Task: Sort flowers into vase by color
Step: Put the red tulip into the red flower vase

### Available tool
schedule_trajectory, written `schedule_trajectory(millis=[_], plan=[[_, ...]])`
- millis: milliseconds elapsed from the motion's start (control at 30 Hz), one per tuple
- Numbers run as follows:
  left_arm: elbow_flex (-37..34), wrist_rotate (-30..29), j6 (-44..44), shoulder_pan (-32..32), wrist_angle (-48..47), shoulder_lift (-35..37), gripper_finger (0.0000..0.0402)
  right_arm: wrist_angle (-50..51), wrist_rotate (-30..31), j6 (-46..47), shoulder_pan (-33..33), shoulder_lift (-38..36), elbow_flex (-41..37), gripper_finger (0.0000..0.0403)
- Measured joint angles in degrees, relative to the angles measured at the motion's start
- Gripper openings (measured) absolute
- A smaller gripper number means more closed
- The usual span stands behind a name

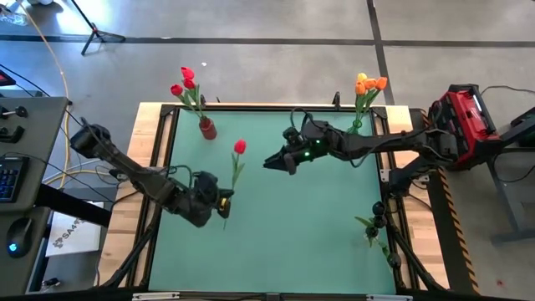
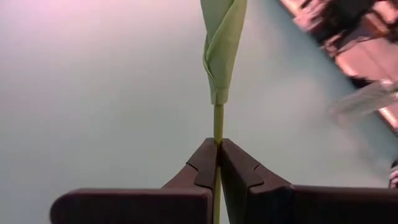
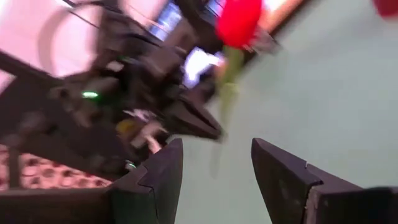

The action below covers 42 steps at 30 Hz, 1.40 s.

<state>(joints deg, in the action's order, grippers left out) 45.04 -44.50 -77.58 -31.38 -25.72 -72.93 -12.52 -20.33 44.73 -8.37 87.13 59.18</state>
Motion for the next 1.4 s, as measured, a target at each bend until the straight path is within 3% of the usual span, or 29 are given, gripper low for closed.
schedule_trajectory(millis=[100, 267, 567, 733, 1100, 1233, 1400], plan=[[0.0, -0.1, 9.8, 2.6, 5.4, 0.4, 0.0, -6.2, 1.6, 0.1, 0.8, 0.0, 0.0, 0.0178], [0.0, 0.8, 24.3, 6.6, 13.8, 0.4, 0.0, -8.9, 11.8, -1.5, 2.0, 0.2, 0.0, 0.0178], [0.0, 8.5, 36.8, 12.6, 19.9, 0.4, 0.0, -12.4, 14.7, -5.7, 3.4, 0.3, 0.0, 0.0176], [0.0, 9.7, 40.2, 13.5, 20.1, 0.4, 0.0, -12.9, 17.3, -5.7, 2.8, 0.3, 0.0, 0.0143], [0.0, 9.8, 40.3, 13.8, 20.1, 0.4, 0.0, -12.7, 17.3, -6.2, 2.7, 0.6, 0.0, 0.0009], [0.0, 10.2, 40.3, 13.8, 21.2, 0.4, 0.0, -13.1, 18.0, -6.1, 2.6, 1.4, 0.0, 0.0011], [0.0, 10.0, 39.5, 13.8, 21.4, 0.4, 0.0, -12.7, 18.4, -6.2, 2.7, 1.5, 0.0, 0.0061]])
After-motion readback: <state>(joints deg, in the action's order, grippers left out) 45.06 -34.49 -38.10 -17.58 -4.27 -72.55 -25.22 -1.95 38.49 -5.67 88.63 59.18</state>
